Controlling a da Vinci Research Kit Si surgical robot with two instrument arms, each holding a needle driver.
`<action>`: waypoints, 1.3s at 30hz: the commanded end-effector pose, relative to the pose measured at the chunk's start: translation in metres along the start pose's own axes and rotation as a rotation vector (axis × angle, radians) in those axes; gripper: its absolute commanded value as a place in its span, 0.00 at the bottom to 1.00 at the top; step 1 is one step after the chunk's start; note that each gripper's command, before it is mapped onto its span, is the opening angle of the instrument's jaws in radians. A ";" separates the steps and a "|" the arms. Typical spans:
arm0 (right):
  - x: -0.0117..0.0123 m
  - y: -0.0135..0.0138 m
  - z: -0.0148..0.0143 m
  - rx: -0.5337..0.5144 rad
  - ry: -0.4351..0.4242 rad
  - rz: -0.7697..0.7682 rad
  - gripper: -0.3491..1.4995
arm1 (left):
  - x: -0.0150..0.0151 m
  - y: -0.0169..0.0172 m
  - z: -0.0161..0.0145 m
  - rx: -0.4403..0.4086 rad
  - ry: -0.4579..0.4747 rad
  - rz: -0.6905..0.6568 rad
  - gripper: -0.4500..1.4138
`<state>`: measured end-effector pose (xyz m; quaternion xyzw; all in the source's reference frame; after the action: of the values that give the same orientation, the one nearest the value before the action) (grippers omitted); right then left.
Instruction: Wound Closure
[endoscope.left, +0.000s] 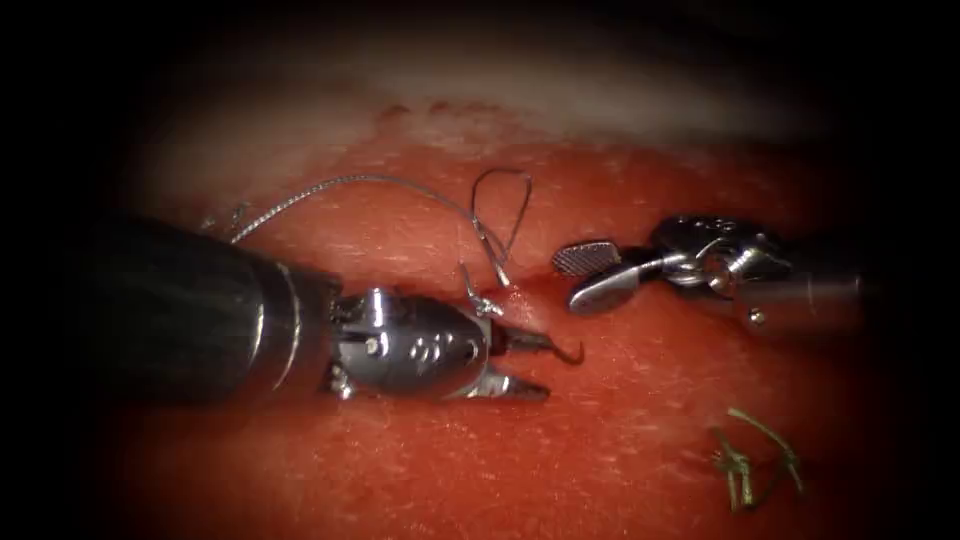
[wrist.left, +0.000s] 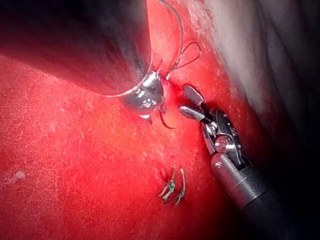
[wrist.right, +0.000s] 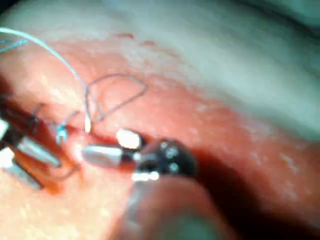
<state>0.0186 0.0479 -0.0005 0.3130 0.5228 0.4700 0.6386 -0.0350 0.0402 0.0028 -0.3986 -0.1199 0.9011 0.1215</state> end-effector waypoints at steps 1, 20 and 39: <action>-0.0001 0.0004 0.0000 -0.006 0.006 -0.005 0.98 | -0.0002 0.0003 0.0012 0.009 0.003 -0.004 0.55; -0.0009 0.0000 0.0002 -0.010 0.011 -0.020 0.91 | 0.0026 0.0017 0.0012 0.257 0.016 -0.486 0.05; -0.0011 0.0000 -0.0007 -0.031 0.029 -0.021 0.90 | 0.0041 0.0018 -0.0037 -0.142 0.285 -0.926 0.05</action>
<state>0.0172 0.0472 -0.0008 0.2895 0.5276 0.4761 0.6413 -0.0342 0.0408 -0.0042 -0.4355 -0.3471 0.6639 0.4991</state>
